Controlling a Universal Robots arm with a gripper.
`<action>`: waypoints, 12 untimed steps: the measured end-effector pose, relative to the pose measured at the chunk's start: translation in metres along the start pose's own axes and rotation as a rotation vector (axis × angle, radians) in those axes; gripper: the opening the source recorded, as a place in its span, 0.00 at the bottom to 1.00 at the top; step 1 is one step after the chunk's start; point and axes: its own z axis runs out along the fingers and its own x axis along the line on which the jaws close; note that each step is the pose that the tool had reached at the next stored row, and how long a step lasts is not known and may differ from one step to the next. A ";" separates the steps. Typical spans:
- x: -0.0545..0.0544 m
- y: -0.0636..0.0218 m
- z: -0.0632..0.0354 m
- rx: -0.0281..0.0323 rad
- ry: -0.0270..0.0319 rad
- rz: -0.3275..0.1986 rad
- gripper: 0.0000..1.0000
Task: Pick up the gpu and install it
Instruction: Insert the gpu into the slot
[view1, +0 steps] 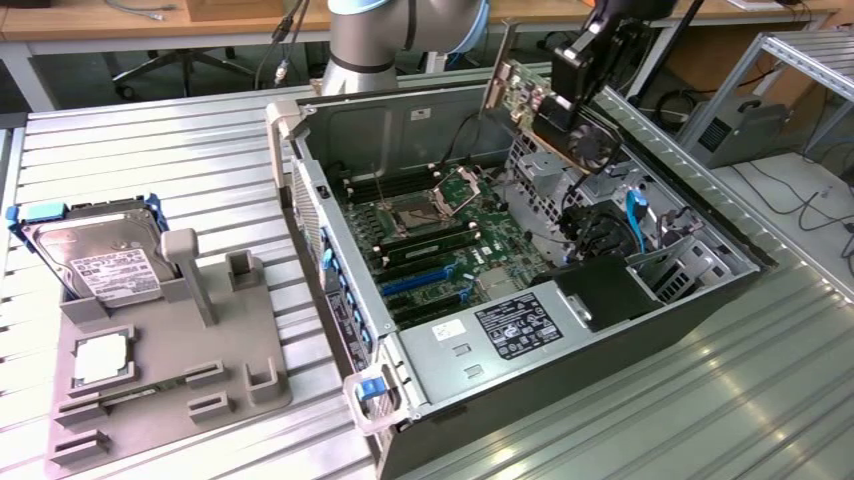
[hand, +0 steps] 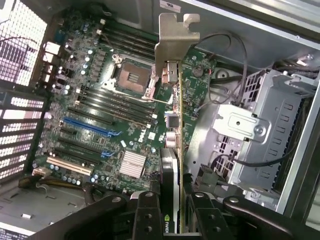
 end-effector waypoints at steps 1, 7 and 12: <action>0.000 0.0000 0.0000 -0.0004 0.0007 -0.015 0.27; 0.000 0.0001 0.0000 -0.0026 0.0050 -0.111 0.27; 0.000 0.0003 0.0001 -0.0054 0.0097 -0.220 0.27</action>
